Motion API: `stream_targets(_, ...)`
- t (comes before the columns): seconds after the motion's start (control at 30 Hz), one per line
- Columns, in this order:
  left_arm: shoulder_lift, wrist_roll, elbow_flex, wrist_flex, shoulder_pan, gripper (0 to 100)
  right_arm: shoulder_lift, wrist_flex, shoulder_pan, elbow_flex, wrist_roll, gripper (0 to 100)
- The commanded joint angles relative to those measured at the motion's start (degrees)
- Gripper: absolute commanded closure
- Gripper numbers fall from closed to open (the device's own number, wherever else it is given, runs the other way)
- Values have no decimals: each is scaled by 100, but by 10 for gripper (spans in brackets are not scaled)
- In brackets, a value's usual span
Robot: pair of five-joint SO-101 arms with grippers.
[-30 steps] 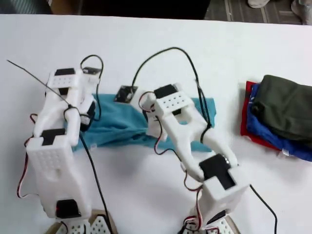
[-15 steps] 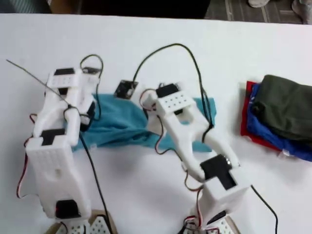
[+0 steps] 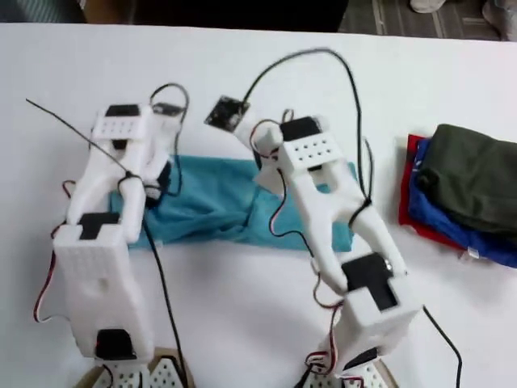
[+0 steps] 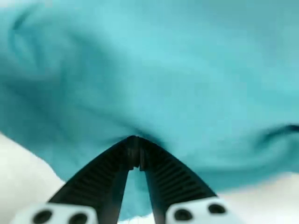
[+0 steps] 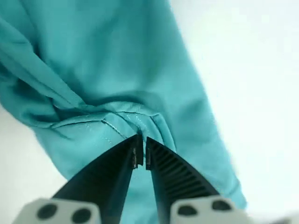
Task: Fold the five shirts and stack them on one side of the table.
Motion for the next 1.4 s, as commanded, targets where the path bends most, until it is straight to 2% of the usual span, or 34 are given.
stream_targets(0.0,-668,35,-602,510,9,950,-857,523,-31,-281,-26,974)
stream_targets(0.07,-756,35,-778,809,-105,916,-1051,760,-22,-246,-26,954)
stream_targets(0.17,-809,35,-998,1081,-308,871,-1226,752,66,9,-26,859)
stream_targets(0.27,-721,35,-954,1046,-712,867,-1279,646,154,343,-26,792)
stream_targets(0.43,-431,-79,-804,703,-1442,854,-1587,426,576,1064,-316,790)
stream_targets(0.53,-255,-396,-769,343,-1644,793,-2018,136,681,1618,-290,790)
stream_targets(0.63,18,-369,-796,88,-1811,790,-2501,-92,655,2101,-290,790)
stream_targets(0.8,615,-35,-813,-44,-1776,790,-3029,-259,646,2365,-281,790)
stream_targets(1.07,1389,-26,-1024,-290,-1679,790,-3222,-224,646,2356,-281,791)
stream_targets(1.37,2057,-18,-1701,440,-888,789,-3231,-224,646,2347,-299,791)
